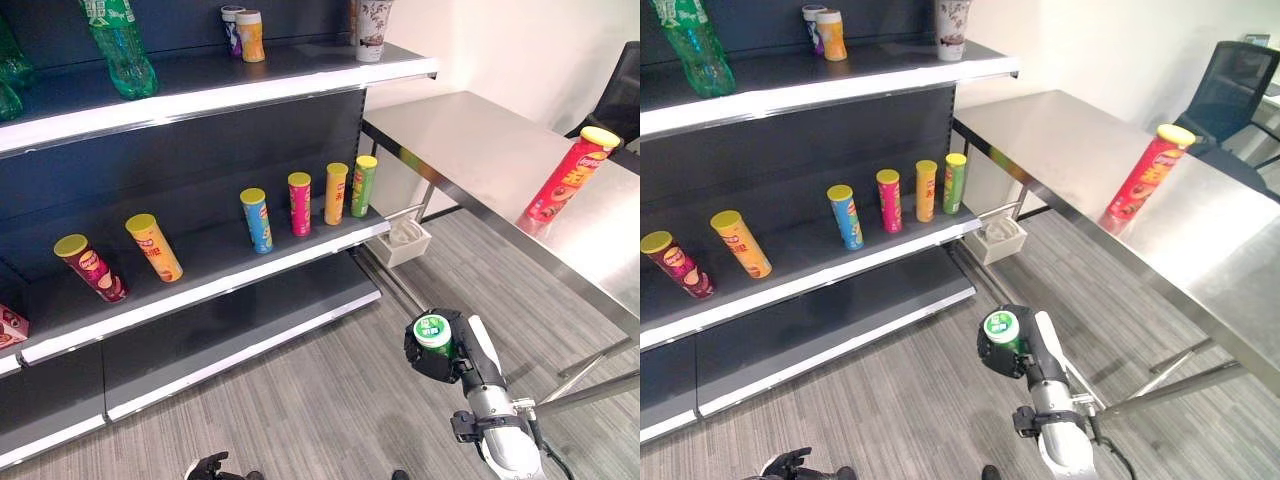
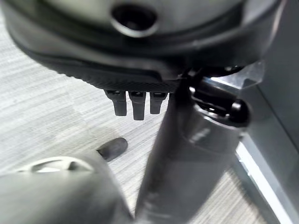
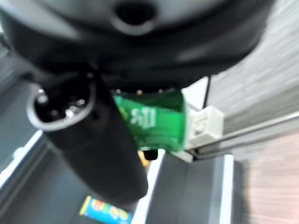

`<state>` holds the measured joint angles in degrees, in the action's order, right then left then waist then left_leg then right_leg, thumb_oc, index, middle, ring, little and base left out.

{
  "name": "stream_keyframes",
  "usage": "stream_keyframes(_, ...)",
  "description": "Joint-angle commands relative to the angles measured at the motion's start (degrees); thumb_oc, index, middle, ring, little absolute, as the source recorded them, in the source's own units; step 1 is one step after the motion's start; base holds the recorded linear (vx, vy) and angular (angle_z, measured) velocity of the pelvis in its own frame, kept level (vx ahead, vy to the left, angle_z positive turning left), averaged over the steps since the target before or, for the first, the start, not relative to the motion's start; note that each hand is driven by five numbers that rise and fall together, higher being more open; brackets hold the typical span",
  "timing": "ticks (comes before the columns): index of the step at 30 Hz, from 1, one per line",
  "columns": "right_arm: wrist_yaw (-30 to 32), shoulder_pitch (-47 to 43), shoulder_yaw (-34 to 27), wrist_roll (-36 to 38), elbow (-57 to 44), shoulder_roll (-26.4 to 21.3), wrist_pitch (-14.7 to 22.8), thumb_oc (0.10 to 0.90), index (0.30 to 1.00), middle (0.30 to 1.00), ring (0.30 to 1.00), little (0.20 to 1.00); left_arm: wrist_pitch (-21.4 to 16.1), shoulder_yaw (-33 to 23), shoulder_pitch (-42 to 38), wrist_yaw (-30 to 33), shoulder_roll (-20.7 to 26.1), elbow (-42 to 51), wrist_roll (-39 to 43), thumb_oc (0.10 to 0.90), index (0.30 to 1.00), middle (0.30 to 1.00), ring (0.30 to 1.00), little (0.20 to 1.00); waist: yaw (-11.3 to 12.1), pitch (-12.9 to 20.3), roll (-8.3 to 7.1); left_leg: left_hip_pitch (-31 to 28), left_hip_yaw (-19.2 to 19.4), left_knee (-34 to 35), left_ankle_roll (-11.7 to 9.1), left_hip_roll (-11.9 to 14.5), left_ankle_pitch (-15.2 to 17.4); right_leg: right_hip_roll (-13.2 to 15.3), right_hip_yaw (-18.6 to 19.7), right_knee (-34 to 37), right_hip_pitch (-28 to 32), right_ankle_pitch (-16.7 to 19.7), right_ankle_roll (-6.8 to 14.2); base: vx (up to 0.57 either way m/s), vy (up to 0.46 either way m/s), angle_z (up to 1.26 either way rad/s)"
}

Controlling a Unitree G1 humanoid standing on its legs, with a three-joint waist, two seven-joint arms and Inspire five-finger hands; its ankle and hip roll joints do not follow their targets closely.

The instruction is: Put the goods on the table back onto the shelves and tidy them up.

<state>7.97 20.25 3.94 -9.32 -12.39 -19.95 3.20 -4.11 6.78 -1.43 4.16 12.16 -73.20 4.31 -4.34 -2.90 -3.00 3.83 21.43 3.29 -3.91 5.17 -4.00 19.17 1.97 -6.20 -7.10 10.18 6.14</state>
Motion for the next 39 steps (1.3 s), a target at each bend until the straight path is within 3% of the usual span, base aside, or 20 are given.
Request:
stream_keyframes(1,3.5,-3.41,-3.45,-2.11,-8.01,-2.51,4.58,0.4,0.3,0.3,0.3,0.3,-1.54,0.98,1.47,0.08,-0.27,4.68,-2.29,0.8,0.9,0.9,0.9,0.9,-1.7,-3.21,1.84,-4.45,-1.95,0.5,2.76,0.06,1.68,1.76,1.74,-13.21,2.43,0.41,3.67,0.26,0.57,-0.11)
stream_keyframes(3,4.1,-3.02,-3.04,-2.28,-7.88,-2.36,5.12,0.4,0.3,0.3,0.3,0.3,-1.43,2.16,1.95,0.03,0.12,5.31,-3.02,0.8,0.9,0.9,0.9,0.9,-2.69,-5.18,3.0,-7.89,-1.04,1.37,3.27,-0.59,4.77,0.74,-1.1,-21.82,-2.32,-2.77,3.38,0.2,0.359,-0.34)
stream_keyframes(5,4.07,-2.37,-3.51,-2.06,-8.24,-3.13,6.07,0.4,0.3,0.3,0.3,0.3,-2.16,3.08,2.28,-0.84,0.11,6.48,-4.26,0.8,0.9,0.9,0.9,0.9,-4.05,-5.99,3.82,-8.54,0.6,1.46,2.91,-0.39,4.46,-5.83,-3.94,-15.49,-4.24,-10.5,2.68,0.17,0.052,-0.58)
stream_keyframes(6,4.37,-2.64,-3.7,-2.24,-8.29,-3.48,6.1,0.4,0.3,0.3,0.3,0.3,-2.31,3.19,2.18,-0.9,0.14,6.63,-4.34,0.8,0.9,0.9,0.9,0.9,-4.09,-5.85,3.62,-9.43,0.0,1.62,2.3,-1.01,6.08,-5.97,-4.02,-11.58,-4.04,-11.33,4.07,0.22,-0.066,-0.28)
stream_keyframes(10,5.46,-5.23,-3.4,-4.16,-8.5,-5.19,6.05,0.4,0.3,0.3,0.3,0.3,-2.85,2.31,1.11,-0.15,0.0,6.56,-4.58,0.8,0.9,0.9,0.9,0.9,-4.68,-7.19,3.14,-11.56,0.47,1.71,0.56,-0.02,7.18,-5.81,-2.81,4.44,-8.02,-2.95,6.88,0.14,-0.176,-0.2)
stream_keyframes(14,5.32,-4.46,-3.49,-5.1,-9.69,-5.9,6.45,0.4,0.3,0.3,0.3,0.3,-3.38,1.74,1.83,0.0,-0.11,7.35,-5.27,0.8,0.9,0.9,0.9,0.9,-4.42,-6.08,2.07,-13.94,-1.2,1.19,-0.57,0.35,8.17,-5.76,0.01,7.93,-6.3,-0.55,7.26,0.25,-0.228,0.3)
stream_keyframes(19,3.89,-5.12,-2.71,-3.54,-11.72,-8.71,8.37,0.4,0.3,0.3,0.3,0.3,-3.22,1.19,3.59,0.56,-1.95,6.9,-3.5,0.8,0.9,0.9,0.9,0.9,-4.69,-4.45,3.68,-15.2,-1.71,-1.54,-2.7,5.85,7.67,-10.02,-1.05,2.62,-5.53,-4.65,4.4,0.22,-0.249,0.31)
stream_keyframes(23,3.63,-5.4,-2.62,-3.59,-12.34,-10.43,8.87,0.4,0.3,0.3,0.3,0.3,-3.07,2.28,3.2,0.01,-2.96,7.7,-2.72,0.8,0.9,0.9,0.9,0.9,-3.8,-4.33,4.24,-12.03,-3.55,-10.24,-4.22,8.63,2.4,-12.34,-2.84,2.54,-2.42,-6.78,1.48,0.16,-0.221,0.28)
stream_keyframes(25,3.72,-5.13,-2.38,-3.45,-12.39,-10.86,9.01,0.4,0.3,0.3,0.3,0.3,-3.01,1.98,3.49,0.13,-3.19,8.03,-1.34,0.8,0.9,0.9,0.9,0.9,-3.21,-4.1,3.86,-10.6,-5.15,-14.51,-4.62,9.3,0.14,-13.05,-3.28,3.72,-0.41,-7.37,0.24,0.23,-0.294,0.1)
stream_keyframes(27,3.94,-3.34,-2.36,-3.61,-13.1,-10.99,8.92,0.4,0.3,0.3,0.3,0.3,-2.65,-1.37,4.93,1.34,-3.3,9.4,5.05,0.8,0.9,0.9,0.9,0.9,-1.96,-4.77,1.9,-5.77,-6.57,-30.54,-4.26,13.72,-6.33,-15.04,-3.27,4.81,3.92,-9.89,-3.41,0.28,-0.479,-0.03)
stream_keyframes(29,4.01,-2.82,-2.18,-3.81,-13.0,-10.85,8.83,0.4,0.3,0.3,0.3,0.3,-2.74,-1.75,5.29,1.35,-3.7,9.6,5.75,0.8,0.9,0.9,0.9,0.9,-2.12,-4.81,1.57,-4.87,-5.58,-32.67,-3.32,14.61,-5.2,-15.58,-3.37,4.83,4.7,-10.85,-4.14,0.21,-0.238,0.06)
stream_keyframes(30,4.22,-1.66,-2.54,-4.18,-13.3,-10.76,8.5,0.4,0.3,0.3,0.3,0.3,-2.83,-1.57,5.4,1.45,-4.06,10.15,6.12,0.8,0.9,0.9,0.9,0.9,-1.31,-5.43,1.13,-1.14,-6.25,-35.44,-2.76,11.71,-0.3,-16.02,-2.52,4.58,6.69,-13.09,-4.62,0.17,-0.173,0.11)
stream_keyframes(31,4.22,-1.64,-2.59,-4.17,-13.39,-10.73,8.51,0.4,0.3,0.3,0.3,0.3,-2.84,-1.54,5.37,1.48,-4.04,10.19,6.13,0.8,0.9,0.9,0.9,0.9,-1.43,-5.47,0.71,-0.47,-5.43,-35.4,-1.6,11.57,-1.19,-15.6,-2.88,4.4,5.9,-12.1,-4.83,0.23,-0.096,0.13)
stream_keyframes(32,4.21,-1.67,-2.44,-4.12,-13.37,-10.65,8.38,0.4,0.3,0.3,0.3,0.3,-2.92,-1.15,5.12,1.23,-4.27,10.42,6.29,0.8,0.9,0.9,0.9,0.9,-1.02,-5.48,0.71,1.84,-6.66,-33.94,-1.39,8.24,3.54,-15.86,-1.84,4.68,7.11,-13.14,-4.39,-0.02,-0.009,0.2)
stream_keyframes(33,4.22,-1.69,-2.46,-4.11,-13.4,-10.64,8.39,0.4,0.3,0.3,0.3,0.3,-2.93,-1.14,5.09,1.24,-4.26,10.44,6.33,0.8,0.9,0.9,0.9,0.9,-1.21,-5.49,0.29,2.47,-5.82,-33.78,-0.23,7.94,2.61,-15.31,-2.22,4.53,6.33,-12.24,-4.43,0.12,0.022,0.08)
stream_keyframes(34,4.27,-1.92,-2.39,-4.14,-13.6,-10.63,8.46,0.4,0.3,0.3,0.3,0.3,-3.14,-0.75,5.04,1.14,-4.39,10.47,5.91,0.8,0.9,0.9,0.9,0.9,-1.01,-5.47,0.27,3.64,-5.95,-30.45,0.91,4.73,5.82,-15.2,-1.59,4.71,6.55,-12.29,-3.76,0.2,0.097,-0.1)
stream_keyframes(35,4.22,-2.39,-2.04,-4.06,-14.01,-10.53,9.03,0.4,0.3,0.3,0.3,0.3,-3.32,0.28,4.75,1.1,-5.14,9.67,4.8,0.8,0.9,0.9,0.9,0.9,0.02,-5.47,1.15,7.39,-6.24,-15.59,0.15,1.37,2.68,-15.4,-2.24,4.96,7.79,-12.98,-2.34,0.28,0.097,-0.13)
stream_keyframes(36,4.22,-2.37,-2.05,-4.06,-14.0,-10.54,9.05,0.4,0.3,0.3,0.3,0.3,-3.33,0.3,4.76,1.1,-5.15,9.66,4.8,0.8,0.9,0.9,0.9,0.9,-0.02,-5.43,1.04,7.11,-6.2,-15.0,0.17,1.14,2.36,-15.25,-2.27,4.98,7.82,-13.01,-2.31,0.35,0.112,-0.24)
stream_keyframes(37,4.84,-2.7,-2.04,-5.59,-14.64,-10.58,8.72,0.4,0.3,0.3,0.3,0.3,-3.27,0.2,5.14,1.33,-5.43,9.28,4.85,0.8,0.9,0.9,0.9,0.9,1.49,-5.82,2.08,8.47,-7.15,-7.56,-1.17,1.24,-2.32,-15.97,-2.74,5.02,9.28,-13.98,-1.93,0.22,0.058,-0.51)
stream_keyframes(39,5.57,-2.6,-1.53,-5.38,-14.56,-10.16,8.79,0.4,0.3,0.3,0.3,0.3,-2.96,-1.31,5.98,1.23,-5.72,7.9,7.95,0.8,0.9,0.9,0.9,0.9,1.7,-5.4,2.85,7.23,-7.84,-4.49,-1.09,1.15,-2.49,-16.81,-1.94,4.29,10.09,-15.47,-1.41,0.3,0.094,-0.55)
